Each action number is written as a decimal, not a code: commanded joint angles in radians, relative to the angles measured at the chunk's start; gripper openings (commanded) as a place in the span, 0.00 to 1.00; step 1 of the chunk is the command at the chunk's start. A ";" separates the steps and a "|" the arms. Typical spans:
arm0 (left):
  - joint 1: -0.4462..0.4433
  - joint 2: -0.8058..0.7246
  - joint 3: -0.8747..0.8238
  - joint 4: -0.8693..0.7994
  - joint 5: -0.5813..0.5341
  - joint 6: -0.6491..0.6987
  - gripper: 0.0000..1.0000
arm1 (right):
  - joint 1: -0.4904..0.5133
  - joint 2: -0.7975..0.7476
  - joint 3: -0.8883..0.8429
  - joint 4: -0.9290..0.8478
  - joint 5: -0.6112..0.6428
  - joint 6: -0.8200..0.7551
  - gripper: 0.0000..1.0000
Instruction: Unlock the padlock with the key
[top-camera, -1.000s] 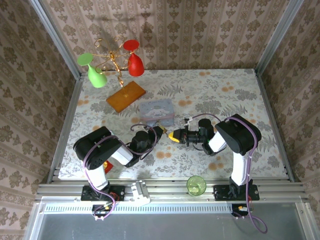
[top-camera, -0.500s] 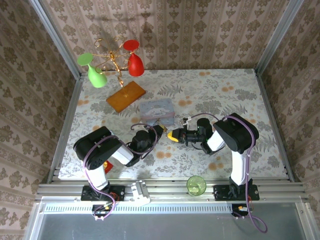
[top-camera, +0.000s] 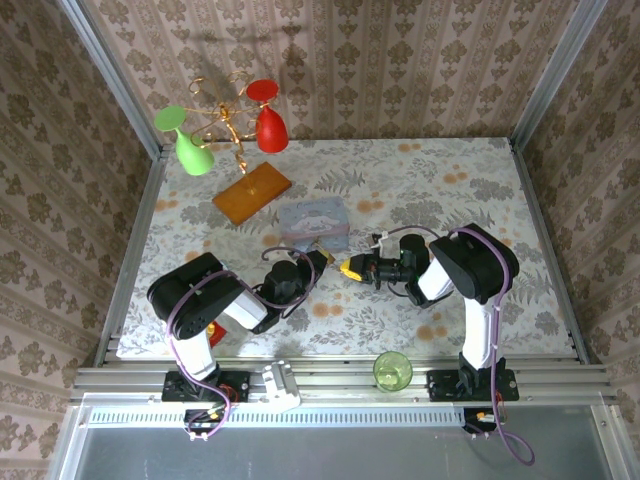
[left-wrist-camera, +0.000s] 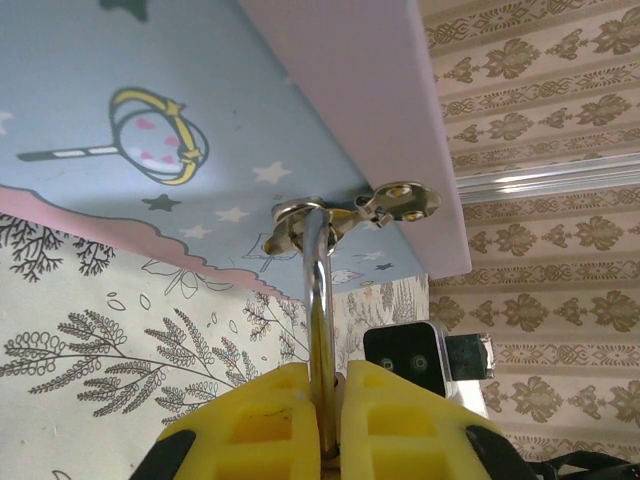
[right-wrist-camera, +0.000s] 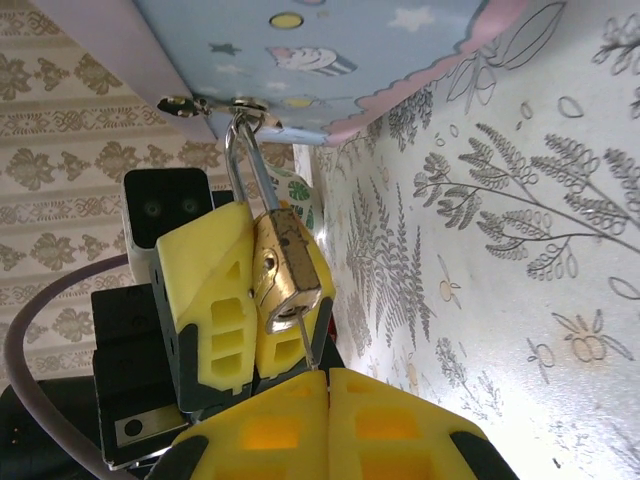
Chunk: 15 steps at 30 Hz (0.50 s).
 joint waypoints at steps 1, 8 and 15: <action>-0.016 -0.006 0.020 0.094 0.049 -0.013 0.00 | -0.008 0.014 -0.002 0.013 0.030 0.011 0.00; -0.026 -0.007 0.027 0.093 0.043 -0.003 0.00 | -0.002 0.019 0.013 0.013 0.050 0.032 0.00; -0.034 0.007 0.033 0.093 0.033 -0.009 0.00 | 0.042 -0.001 0.007 0.012 0.104 0.043 0.00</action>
